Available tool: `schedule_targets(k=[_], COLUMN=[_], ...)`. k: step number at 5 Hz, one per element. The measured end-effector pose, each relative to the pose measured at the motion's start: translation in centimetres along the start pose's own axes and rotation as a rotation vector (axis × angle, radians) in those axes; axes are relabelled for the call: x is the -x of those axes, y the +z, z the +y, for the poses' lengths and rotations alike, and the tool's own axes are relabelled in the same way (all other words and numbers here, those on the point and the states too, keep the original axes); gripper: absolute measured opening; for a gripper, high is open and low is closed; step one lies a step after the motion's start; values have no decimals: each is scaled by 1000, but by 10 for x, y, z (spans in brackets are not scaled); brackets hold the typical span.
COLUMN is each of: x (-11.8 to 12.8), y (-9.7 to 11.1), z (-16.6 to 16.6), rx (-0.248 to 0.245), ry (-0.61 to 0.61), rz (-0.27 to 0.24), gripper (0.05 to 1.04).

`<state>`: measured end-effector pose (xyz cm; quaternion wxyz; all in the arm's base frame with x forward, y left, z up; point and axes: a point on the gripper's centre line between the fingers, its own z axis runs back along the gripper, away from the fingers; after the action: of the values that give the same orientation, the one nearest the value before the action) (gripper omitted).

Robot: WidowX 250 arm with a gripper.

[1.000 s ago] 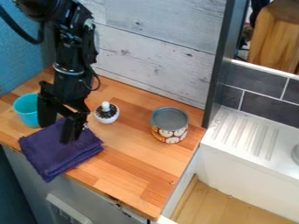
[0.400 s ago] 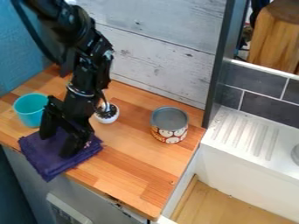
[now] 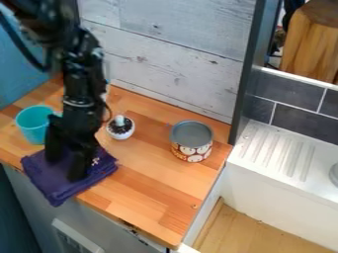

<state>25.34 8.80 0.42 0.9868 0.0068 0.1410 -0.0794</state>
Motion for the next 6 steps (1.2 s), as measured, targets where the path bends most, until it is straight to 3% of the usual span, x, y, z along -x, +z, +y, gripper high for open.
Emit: schedule_targets(k=[1,2,4,6], x=[-8,-21,-44,-49], y=[4,7,10,12], z=[-37,-74,-130,-142], rx=[196,316,344,326], ry=[-53,-47,-135,-104], rz=[-125,-185,-175,-157], gripper=[1001,1001,1001,1001])
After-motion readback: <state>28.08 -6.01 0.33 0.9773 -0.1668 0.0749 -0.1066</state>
